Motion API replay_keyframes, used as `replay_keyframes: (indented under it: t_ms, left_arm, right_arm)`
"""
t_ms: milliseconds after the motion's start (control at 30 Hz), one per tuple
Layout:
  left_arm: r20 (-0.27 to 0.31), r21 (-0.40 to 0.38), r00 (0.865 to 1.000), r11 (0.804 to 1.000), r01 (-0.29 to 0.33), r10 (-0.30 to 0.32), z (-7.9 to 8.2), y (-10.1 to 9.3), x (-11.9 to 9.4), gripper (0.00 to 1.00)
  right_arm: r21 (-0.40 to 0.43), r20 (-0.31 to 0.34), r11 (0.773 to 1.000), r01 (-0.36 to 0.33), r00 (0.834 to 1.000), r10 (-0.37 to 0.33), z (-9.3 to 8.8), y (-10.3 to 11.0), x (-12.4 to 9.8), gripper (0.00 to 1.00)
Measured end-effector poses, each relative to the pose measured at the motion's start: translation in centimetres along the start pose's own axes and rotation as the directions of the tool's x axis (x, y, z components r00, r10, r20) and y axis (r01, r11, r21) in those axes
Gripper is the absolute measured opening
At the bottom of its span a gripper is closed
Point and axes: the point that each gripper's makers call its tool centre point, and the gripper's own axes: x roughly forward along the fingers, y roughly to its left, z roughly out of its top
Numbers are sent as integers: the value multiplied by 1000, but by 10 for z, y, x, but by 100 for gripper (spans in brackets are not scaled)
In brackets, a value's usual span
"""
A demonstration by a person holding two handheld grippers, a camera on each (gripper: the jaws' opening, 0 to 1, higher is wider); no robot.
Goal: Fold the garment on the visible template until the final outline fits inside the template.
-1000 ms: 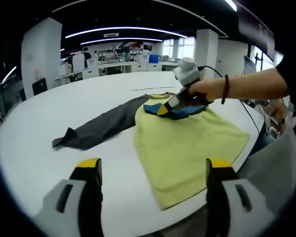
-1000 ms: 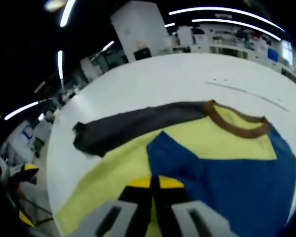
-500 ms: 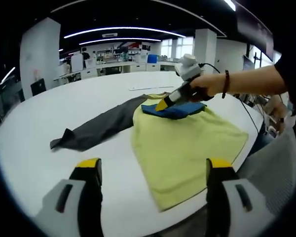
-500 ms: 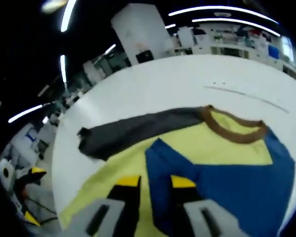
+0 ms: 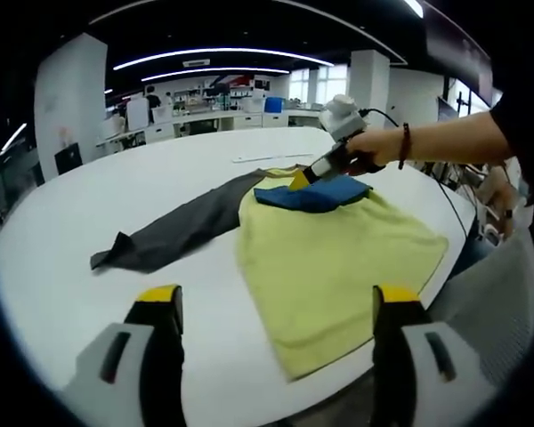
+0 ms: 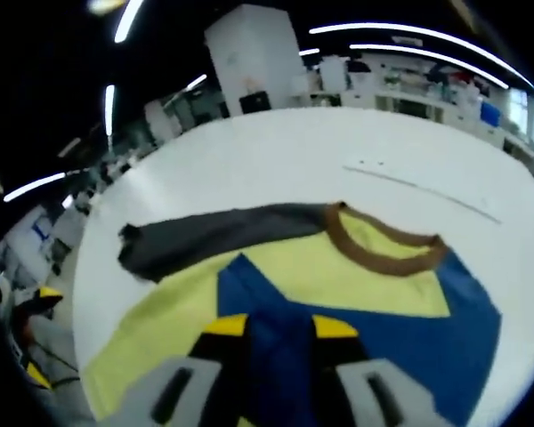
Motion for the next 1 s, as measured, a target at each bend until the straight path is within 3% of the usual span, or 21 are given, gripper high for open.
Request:
replay_keyframes:
  t_ms: [133,200,300,567,700,1000]
  left_arm:
    - [-2,0,1000,1000,-4,4,2,-3,1,85]
    - [-3,-2,1000,1000,-4,4,2,-3,1,84]
    - [-9,0,1000,1000,-3,3,1,-3,0,84]
    - [-9,3,1000,1000,-7,7,-1,1,-1,84]
    - [-6,4,1000,1000,-5,5,-1,2,-1,84]
    - [-4,10,1000,1000,0,0,0,1,-1,84]
  right_arm:
    - [19,-4,1000,-11,1000,11,-2,3,2,18]
    - [83,-6,996,-14,1000,15,-4,5,6,15]
    - [105,-1,994,-16,1000,16,-7,6,8,12]
    - [111,12,994,-13,1000,12,-7,7,8,1]
    - [129,31,991,-25,999,22,-7,14,3,0]
    - [91,57,989,-114,992,109,-2,43,-2,0]
